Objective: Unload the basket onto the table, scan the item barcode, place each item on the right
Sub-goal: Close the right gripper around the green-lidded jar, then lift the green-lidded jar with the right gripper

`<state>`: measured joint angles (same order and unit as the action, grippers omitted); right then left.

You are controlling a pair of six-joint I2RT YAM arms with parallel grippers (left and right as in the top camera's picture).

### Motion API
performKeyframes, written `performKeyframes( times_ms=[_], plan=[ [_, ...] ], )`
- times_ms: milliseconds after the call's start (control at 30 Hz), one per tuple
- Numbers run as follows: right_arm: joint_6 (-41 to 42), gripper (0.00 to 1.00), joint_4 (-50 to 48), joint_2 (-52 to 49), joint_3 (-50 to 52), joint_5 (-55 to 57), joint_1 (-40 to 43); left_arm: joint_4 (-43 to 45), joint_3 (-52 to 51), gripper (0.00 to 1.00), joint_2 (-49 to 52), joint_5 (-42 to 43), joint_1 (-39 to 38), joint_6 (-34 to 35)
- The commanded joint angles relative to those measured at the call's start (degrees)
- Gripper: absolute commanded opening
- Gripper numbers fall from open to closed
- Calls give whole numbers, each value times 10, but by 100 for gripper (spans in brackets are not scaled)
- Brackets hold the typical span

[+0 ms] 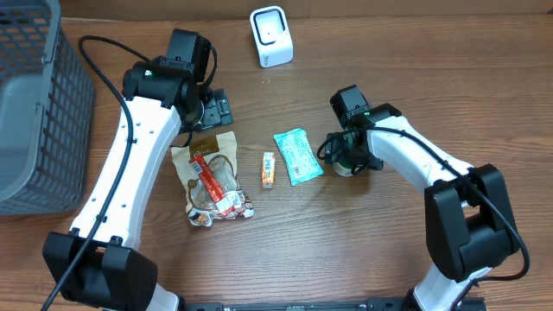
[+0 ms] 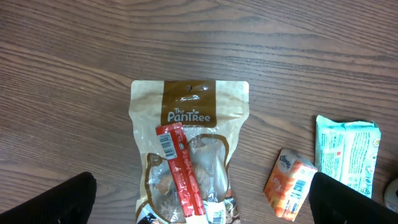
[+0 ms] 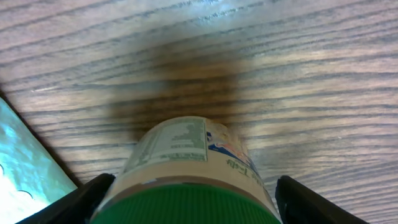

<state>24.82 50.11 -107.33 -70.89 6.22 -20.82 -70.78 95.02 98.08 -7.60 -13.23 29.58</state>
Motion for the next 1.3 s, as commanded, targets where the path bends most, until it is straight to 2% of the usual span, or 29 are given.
performKeyframes(
  times_ms=[0, 200, 567, 733, 800, 967, 1267],
  plan=[
    [2, 83, -5, -2, 13, 2, -1, -1, 9, 100, -10, -7, 1, -9],
    [2, 83, -19, -2, 26, 2, -1, -1, 9, 100, -10, -7, 1, -9],
    [2, 72, -8, 0, 19, 2, -1, -1, 9, 100, -10, -7, 1, -9],
    [-1, 66, 48, 0, -31, 2, -1, -1, 9, 100, -10, -7, 1, -9],
    [-20, 61, 105, 0, -77, 2, -1, -1, 9, 100, -10, -7, 1, -9],
    [-38, 60, 190, 0, -149, 2, -1, -1, 9, 100, -10, -7, 1, -9],
    [-63, 59, 186, 0, -176, 2, -1, -1, 9, 100, -10, -7, 1, -9]
  ],
)
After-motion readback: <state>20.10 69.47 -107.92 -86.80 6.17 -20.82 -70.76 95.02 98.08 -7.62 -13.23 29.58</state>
